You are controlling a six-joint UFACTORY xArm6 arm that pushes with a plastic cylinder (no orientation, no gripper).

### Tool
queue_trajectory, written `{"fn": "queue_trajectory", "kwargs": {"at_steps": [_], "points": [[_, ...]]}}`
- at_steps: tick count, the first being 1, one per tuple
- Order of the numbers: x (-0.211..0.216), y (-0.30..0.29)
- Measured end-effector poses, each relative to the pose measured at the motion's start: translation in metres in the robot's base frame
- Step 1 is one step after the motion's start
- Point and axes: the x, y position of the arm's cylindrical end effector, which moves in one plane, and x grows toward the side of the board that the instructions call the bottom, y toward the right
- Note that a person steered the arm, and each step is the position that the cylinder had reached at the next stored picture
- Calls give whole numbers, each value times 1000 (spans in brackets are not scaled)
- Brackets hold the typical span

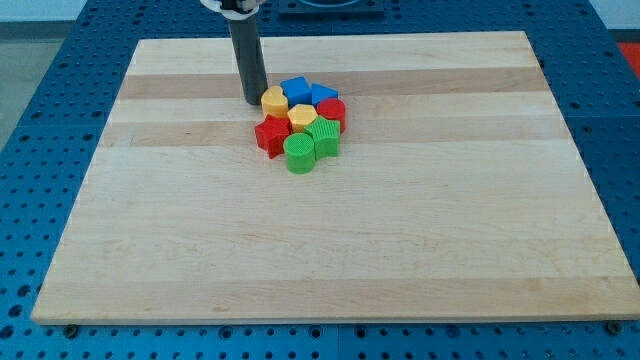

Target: Slide blue cube right a bit

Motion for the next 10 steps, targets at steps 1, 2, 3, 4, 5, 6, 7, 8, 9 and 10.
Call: {"fn": "queue_trajectory", "kwargs": {"at_steps": [1,2,3,4,5,6,7,8,9,10], "points": [[0,-1],[2,-18],[14,-30],[23,-27],[25,-16],[25,-6],[25,5],[25,12],[25,11],[41,7]]}}
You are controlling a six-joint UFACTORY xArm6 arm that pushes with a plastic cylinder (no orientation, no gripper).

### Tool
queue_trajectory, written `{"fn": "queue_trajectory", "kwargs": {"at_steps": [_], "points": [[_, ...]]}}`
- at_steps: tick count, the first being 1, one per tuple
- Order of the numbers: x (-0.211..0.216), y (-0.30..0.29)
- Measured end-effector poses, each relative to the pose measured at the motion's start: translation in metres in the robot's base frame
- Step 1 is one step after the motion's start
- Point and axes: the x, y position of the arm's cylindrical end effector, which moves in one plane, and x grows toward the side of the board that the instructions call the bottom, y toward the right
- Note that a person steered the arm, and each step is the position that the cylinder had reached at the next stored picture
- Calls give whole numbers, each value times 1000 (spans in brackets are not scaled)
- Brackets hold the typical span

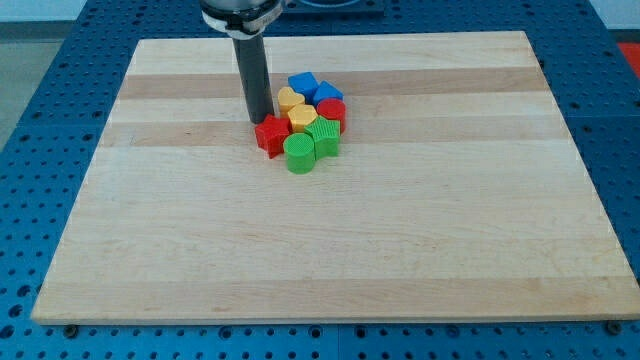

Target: Slide blue cube right a bit

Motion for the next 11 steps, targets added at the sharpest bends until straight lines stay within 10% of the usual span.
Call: {"fn": "queue_trajectory", "kwargs": {"at_steps": [4,11], "points": [[63,30],[49,117]]}}
